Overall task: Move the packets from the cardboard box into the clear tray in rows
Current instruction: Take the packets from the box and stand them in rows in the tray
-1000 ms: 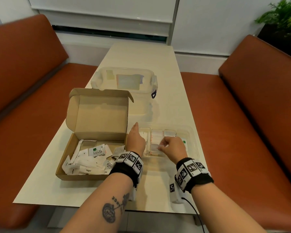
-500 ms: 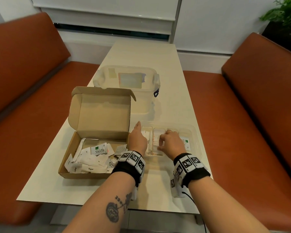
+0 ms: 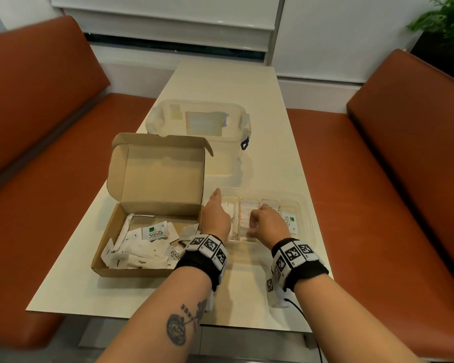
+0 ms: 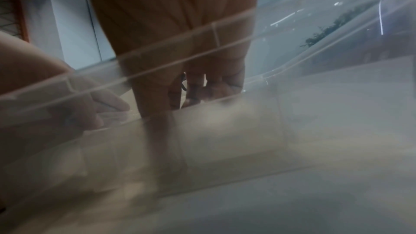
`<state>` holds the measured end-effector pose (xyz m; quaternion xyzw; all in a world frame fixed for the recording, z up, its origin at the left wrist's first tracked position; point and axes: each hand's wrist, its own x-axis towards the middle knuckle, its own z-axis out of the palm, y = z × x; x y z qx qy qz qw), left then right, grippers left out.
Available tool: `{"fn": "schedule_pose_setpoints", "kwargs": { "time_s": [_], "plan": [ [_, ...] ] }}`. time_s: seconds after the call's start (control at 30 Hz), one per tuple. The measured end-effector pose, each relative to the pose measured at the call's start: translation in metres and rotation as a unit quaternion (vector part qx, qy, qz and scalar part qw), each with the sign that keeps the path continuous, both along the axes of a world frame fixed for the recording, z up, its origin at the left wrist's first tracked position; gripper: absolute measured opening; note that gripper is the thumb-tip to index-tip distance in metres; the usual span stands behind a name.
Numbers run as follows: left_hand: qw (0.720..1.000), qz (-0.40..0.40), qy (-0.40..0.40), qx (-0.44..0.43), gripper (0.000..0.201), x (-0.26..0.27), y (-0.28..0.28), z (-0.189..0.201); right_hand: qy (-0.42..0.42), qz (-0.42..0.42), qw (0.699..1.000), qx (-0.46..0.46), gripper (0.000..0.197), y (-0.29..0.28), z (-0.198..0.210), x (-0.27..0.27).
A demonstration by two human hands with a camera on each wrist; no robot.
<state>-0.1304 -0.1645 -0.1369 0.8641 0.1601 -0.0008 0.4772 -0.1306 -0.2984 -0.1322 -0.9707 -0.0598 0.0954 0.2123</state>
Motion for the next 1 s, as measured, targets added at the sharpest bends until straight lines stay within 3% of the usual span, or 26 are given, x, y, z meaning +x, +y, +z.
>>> {"fn": "schedule_pose_setpoints", "kwargs": {
  "time_s": [0.27,0.43,0.57,0.7,0.87,1.0],
  "plan": [
    [1.000,0.001,0.004,-0.012,0.071,-0.001,-0.001,0.008,-0.044,-0.007,0.998,0.035,0.027,-0.001,0.002,-0.002],
    [0.999,-0.006,-0.037,-0.036,0.044,-0.001,0.006,0.029,-0.148,-0.019,0.980,0.130,0.017,0.015,0.026,-0.002],
    [0.989,0.058,-0.105,-0.084,0.029,-0.003,0.031,0.052,-0.157,-0.005,0.968,0.198,0.012,0.051,0.046,-0.009],
    [0.978,0.151,-0.129,-0.068,0.024,-0.012,0.084,0.062,-0.088,0.088,0.969,0.211,0.013,0.104,0.051,-0.028],
    [0.965,0.260,-0.035,-0.005,0.037,-0.041,0.158,0.049,0.021,0.186,0.974,0.129,0.021,0.160,0.037,-0.047],
    [0.961,0.245,0.113,0.068,0.047,-0.061,0.194,0.034,0.080,0.219,0.971,0.051,0.048,0.188,0.023,-0.050]
  ]
}}
